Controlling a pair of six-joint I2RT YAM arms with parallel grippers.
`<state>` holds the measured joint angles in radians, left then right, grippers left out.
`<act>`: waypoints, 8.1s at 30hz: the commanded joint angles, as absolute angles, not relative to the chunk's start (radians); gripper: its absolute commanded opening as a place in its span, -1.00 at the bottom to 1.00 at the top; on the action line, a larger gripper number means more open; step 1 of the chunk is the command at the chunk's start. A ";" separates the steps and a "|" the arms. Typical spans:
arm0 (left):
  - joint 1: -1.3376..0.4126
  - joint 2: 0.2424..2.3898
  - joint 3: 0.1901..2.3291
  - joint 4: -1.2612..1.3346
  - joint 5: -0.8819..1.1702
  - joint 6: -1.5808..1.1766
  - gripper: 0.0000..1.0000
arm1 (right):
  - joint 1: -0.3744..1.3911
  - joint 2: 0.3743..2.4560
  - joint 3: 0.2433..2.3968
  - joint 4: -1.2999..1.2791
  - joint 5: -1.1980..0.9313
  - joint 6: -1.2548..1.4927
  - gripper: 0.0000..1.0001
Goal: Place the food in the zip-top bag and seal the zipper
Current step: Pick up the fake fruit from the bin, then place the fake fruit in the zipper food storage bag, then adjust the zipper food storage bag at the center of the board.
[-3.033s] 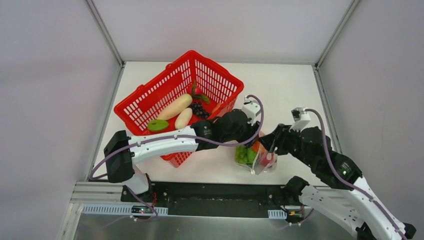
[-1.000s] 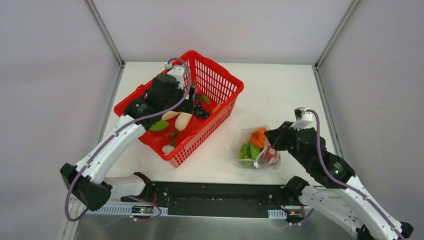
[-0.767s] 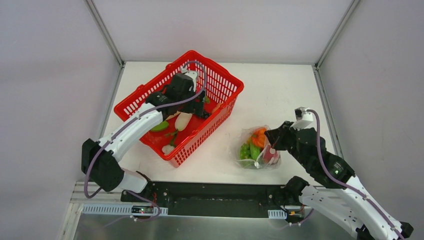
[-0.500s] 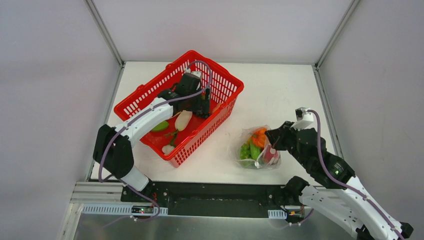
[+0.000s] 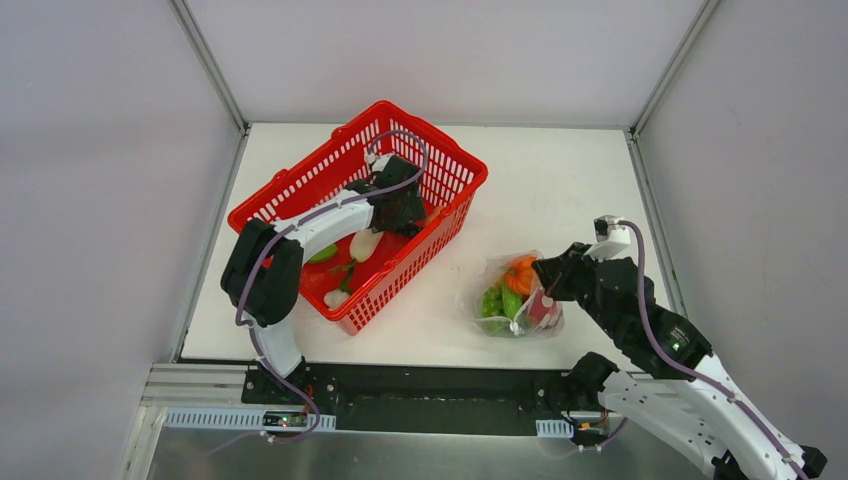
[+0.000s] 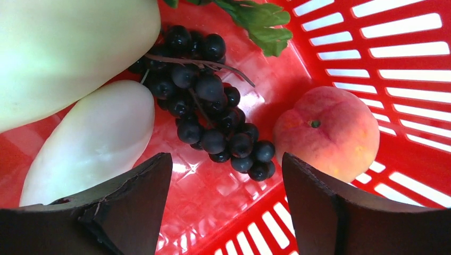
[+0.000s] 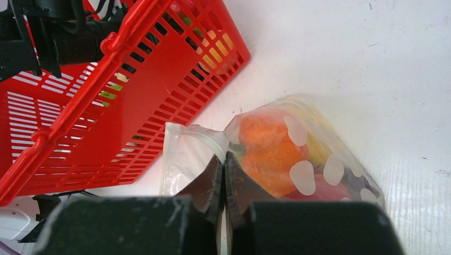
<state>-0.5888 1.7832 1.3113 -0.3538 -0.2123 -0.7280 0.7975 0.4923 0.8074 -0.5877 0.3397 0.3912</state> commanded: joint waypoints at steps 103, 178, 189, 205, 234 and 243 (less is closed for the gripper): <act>-1.118 1.321 1.259 -0.259 0.412 -0.336 -1.00 | 0.801 0.449 0.783 -0.437 0.261 0.439 -1.00; -1.189 1.308 1.044 -0.224 -0.056 -0.340 0.26 | 0.802 0.395 0.698 -0.262 0.172 0.574 -1.00; -1.188 1.342 1.076 -0.246 -0.170 -0.368 -0.45 | 0.801 0.457 0.741 -0.312 0.060 0.473 -1.00; -1.188 1.105 1.088 -0.309 -0.220 -0.713 -1.00 | 0.801 0.350 0.754 -0.414 0.105 0.318 -0.10; -0.943 0.888 0.900 -0.131 -0.341 -1.160 -1.00 | 0.801 0.111 0.586 -0.339 -0.127 0.073 0.65; -0.870 0.877 0.909 -0.152 -0.320 -1.141 -1.00 | 0.800 0.181 0.508 -0.187 -0.220 0.103 0.17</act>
